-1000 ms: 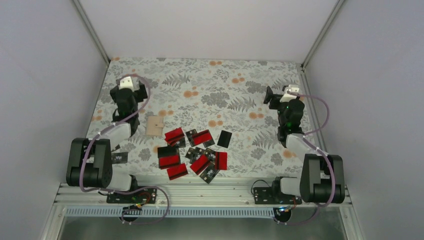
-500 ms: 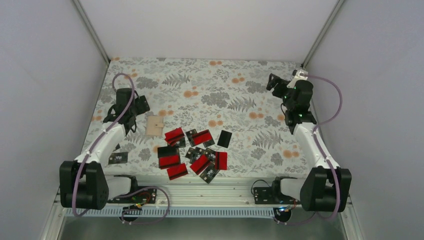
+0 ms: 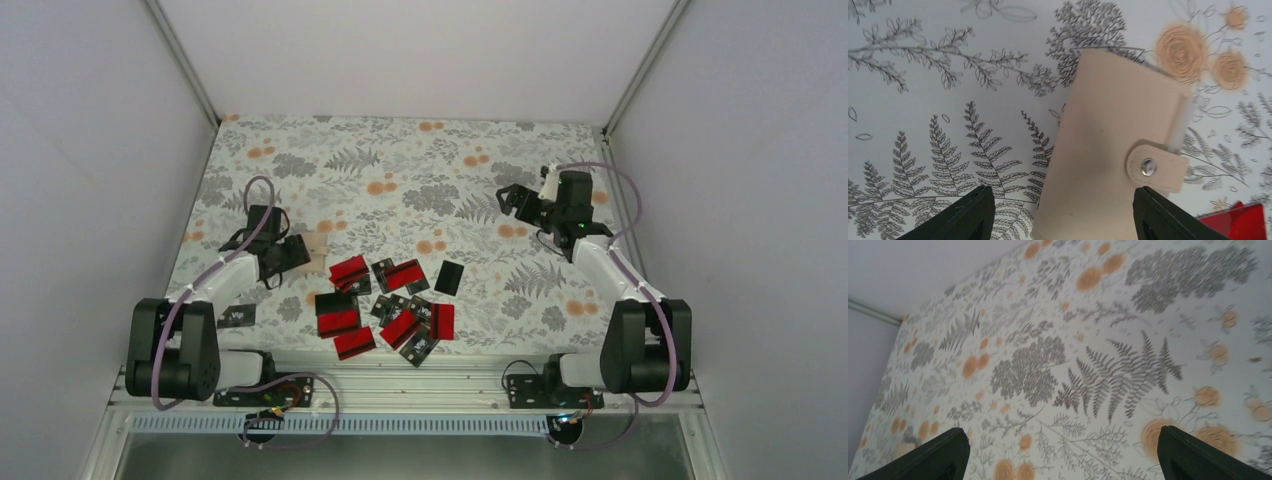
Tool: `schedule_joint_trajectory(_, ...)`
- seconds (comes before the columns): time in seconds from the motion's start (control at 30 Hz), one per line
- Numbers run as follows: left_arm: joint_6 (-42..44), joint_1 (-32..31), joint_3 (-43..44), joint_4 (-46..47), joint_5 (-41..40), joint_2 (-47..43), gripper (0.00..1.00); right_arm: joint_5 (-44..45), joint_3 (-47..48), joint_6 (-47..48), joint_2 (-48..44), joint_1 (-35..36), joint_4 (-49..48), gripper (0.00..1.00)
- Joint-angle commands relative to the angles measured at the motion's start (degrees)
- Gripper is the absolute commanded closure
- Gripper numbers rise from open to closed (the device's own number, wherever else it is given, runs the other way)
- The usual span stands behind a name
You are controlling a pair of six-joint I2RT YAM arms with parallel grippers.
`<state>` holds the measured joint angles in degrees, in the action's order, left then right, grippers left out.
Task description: Put the credit cards into the card holder
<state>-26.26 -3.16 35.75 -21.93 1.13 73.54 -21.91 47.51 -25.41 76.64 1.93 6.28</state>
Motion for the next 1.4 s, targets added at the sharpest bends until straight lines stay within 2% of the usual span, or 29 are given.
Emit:
schedule_joint_trajectory(0.0, -1.8, -0.1, -0.9, 1.1, 0.4, 2.6, 0.33, -2.6, -0.9, 0.2, 1.2, 2.2, 1.6, 0.06)
schedule_joint_trajectory(0.13, -1.8, 0.0, -1.6, 3.1, 0.1, 5.0, 0.41, -2.7, -1.2, -0.1, 2.2, 3.7, 1.3, 0.08)
schedule_joint_trajectory(0.37, -0.8, 0.0, -2.7, 7.2, 3.4, 8.4, 0.63, -2.8, -1.1, 0.2, 3.4, 5.4, 1.1, 0.09)
schedule_joint_trajectory(0.5, 0.1, -0.4, -2.9, 9.5, 6.6, 9.2, 0.74, -3.0, -0.9, 0.5, 3.7, 6.3, 0.9, 0.14)
schedule_joint_trajectory(0.63, 0.0, -1.4, -2.8, 12.0, 9.1, 10.7, 0.77, -3.6, -0.5, 0.7, 3.8, 7.4, 0.8, 0.16)
schedule_joint_trajectory(0.77, -1.3, -5.1, -0.4, 13.9, 10.1, 14.0, 0.78, -3.7, -0.1, 1.0, 4.2, 8.3, 0.7, 0.18)
schedule_joint_trajectory(1.13, -12.1, -15.8, 8.3, 20.9, 12.1, 24.3, 0.77, -3.3, 2.8, 1.7, 8.6, 12.1, 2.0, 0.2)
schedule_joint_trajectory(1.3, -13.4, -19.3, 12.3, 18.4, 12.3, 24.5, 0.69, -3.0, 5.8, 2.0, 11.3, 14.9, 2.9, 0.2)
schedule_joint_trajectory(1.37, -11.7, -19.2, 13.0, 16.0, 9.0, 22.1, 0.62, -3.0, 7.9, 2.4, 12.8, 16.3, 3.9, 0.2)
